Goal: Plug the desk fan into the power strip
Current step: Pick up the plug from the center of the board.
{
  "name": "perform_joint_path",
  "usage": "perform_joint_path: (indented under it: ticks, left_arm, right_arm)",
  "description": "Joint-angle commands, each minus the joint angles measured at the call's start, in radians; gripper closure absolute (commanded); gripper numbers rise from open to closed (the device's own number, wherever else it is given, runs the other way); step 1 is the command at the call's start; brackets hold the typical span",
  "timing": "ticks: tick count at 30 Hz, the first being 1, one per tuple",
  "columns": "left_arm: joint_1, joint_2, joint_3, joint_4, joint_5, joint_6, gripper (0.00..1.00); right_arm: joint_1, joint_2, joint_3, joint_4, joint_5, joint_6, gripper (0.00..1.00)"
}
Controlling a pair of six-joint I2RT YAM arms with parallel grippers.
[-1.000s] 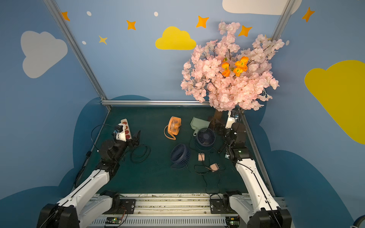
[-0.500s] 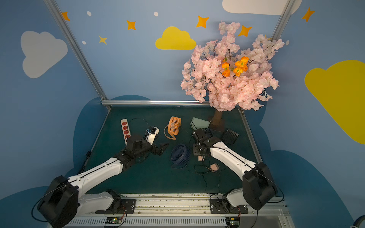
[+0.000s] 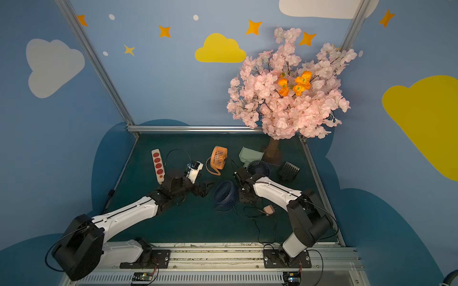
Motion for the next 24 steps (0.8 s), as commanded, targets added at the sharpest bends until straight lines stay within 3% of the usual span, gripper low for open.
perform_joint_path:
  ticks: [1, 10, 20, 24]
  left_arm:
    - [-0.004, -0.027, 0.001, -0.001, -0.018, -0.010, 0.00]
    - [-0.003, -0.044, -0.004, -0.025, -0.037, -0.010, 0.00]
    - [-0.003, -0.039, -0.004, -0.023, -0.040, -0.008, 0.00]
    - [-0.003, -0.034, -0.008, -0.016, -0.039, -0.017, 0.00]
  right_arm:
    - [-0.018, 0.004, -0.008, 0.002, 0.027, -0.002, 0.64]
    - [-0.078, 0.019, -0.020, -0.005, 0.050, -0.022, 0.51]
    - [-0.063, 0.074, -0.010, 0.015, 0.031, -0.031, 0.34]
    - [-0.044, 0.091, -0.002, 0.042, 0.014, -0.022, 0.32]
